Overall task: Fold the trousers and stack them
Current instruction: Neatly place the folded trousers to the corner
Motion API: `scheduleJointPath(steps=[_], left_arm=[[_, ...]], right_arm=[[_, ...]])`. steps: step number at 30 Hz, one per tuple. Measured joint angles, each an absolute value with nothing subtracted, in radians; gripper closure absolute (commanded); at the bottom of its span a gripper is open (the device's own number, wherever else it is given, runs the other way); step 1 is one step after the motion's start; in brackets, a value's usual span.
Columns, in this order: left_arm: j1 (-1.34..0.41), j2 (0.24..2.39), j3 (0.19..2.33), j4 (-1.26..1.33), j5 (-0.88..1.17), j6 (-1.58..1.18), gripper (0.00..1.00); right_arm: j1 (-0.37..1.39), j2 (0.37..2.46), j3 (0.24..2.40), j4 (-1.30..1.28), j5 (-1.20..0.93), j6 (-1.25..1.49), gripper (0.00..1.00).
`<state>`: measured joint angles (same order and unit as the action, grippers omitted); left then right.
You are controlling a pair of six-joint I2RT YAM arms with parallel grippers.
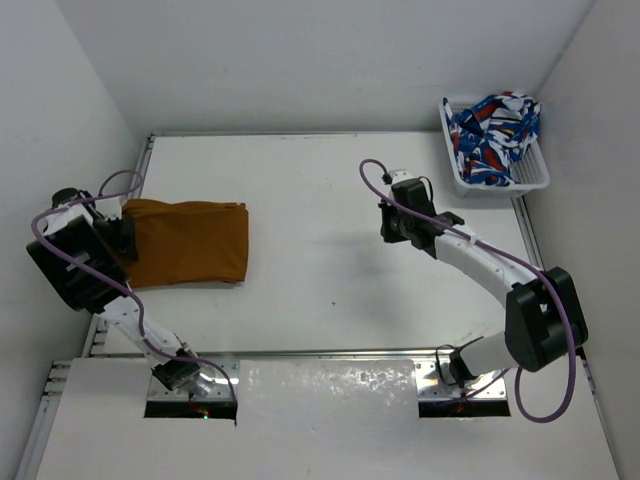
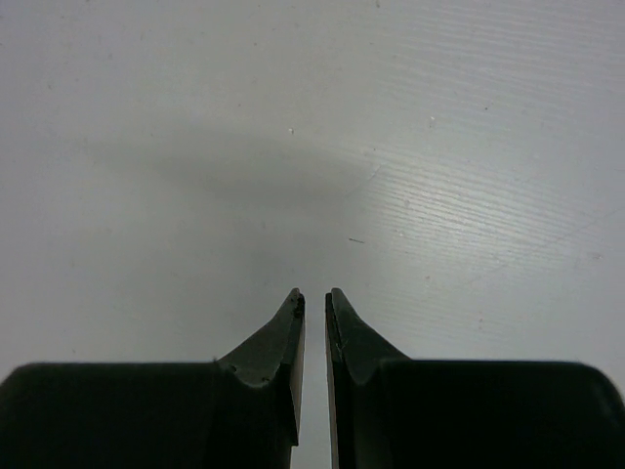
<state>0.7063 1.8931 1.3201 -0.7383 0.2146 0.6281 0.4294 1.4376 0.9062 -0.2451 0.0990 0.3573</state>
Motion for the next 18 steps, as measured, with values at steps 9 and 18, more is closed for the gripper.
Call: scheduleJointPath(steps=[9, 18], left_arm=[[0.688, 1.865, 1.366, -0.817, 0.256, 0.616, 0.00], [0.687, 1.606, 1.372, -0.799, 0.255, 0.574, 0.00]], right_arm=[[0.375, 1.409, 0.908, -0.274, 0.112, 0.342, 0.01], [0.286, 1.338, 0.906, -0.311, 0.144, 0.340, 0.01]])
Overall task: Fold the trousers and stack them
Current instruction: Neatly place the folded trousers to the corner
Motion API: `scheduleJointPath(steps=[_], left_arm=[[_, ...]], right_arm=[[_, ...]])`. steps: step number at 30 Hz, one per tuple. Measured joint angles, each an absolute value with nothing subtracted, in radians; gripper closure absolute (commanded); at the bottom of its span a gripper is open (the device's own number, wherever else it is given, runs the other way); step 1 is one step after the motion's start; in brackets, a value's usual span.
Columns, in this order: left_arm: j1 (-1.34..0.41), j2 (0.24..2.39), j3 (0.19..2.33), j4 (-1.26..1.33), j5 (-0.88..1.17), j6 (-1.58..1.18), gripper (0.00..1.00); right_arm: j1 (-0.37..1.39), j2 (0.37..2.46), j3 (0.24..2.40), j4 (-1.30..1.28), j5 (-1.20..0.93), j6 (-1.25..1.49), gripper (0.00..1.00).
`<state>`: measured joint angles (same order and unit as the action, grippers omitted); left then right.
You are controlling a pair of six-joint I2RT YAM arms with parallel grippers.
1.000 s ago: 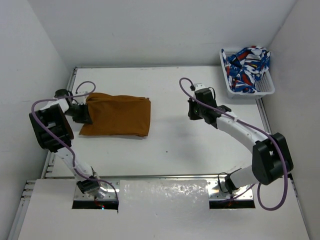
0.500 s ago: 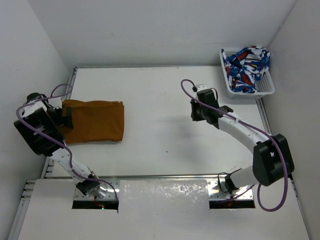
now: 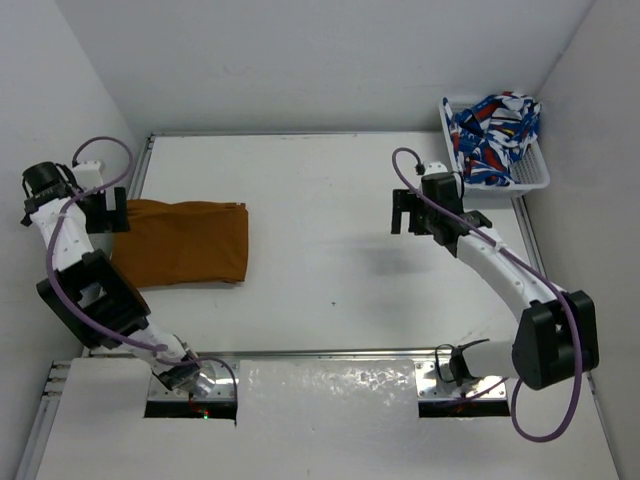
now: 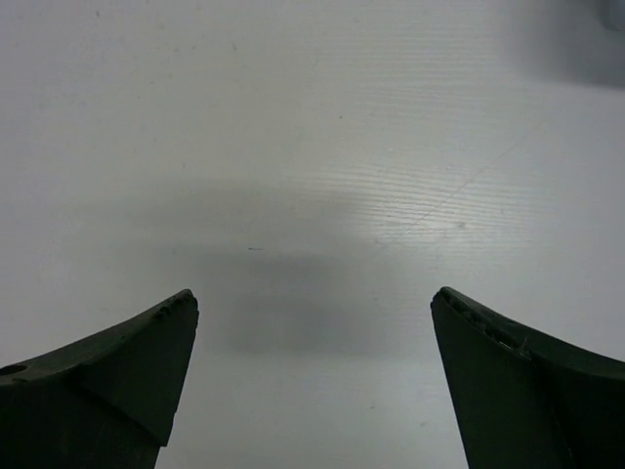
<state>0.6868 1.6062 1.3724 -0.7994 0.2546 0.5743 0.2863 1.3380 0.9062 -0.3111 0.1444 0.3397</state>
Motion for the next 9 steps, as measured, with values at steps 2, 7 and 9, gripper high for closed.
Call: scheduleJointPath(steps=[2, 7, 9], left_arm=[[0.687, 1.552, 1.340, -0.787, 0.251, 0.573, 0.00], [0.687, 1.518, 1.254, -0.789, 0.242, 0.570, 0.00], [0.687, 1.518, 1.238, -0.796, 0.239, 0.570, 0.00]], right_arm=[[0.285, 1.326, 0.904, -0.318, 0.167, 0.343, 0.01], [0.285, 1.325, 0.901, -0.347, 0.214, 0.345, 0.01], [0.285, 1.325, 0.898, -0.349, 0.228, 0.345, 0.01]])
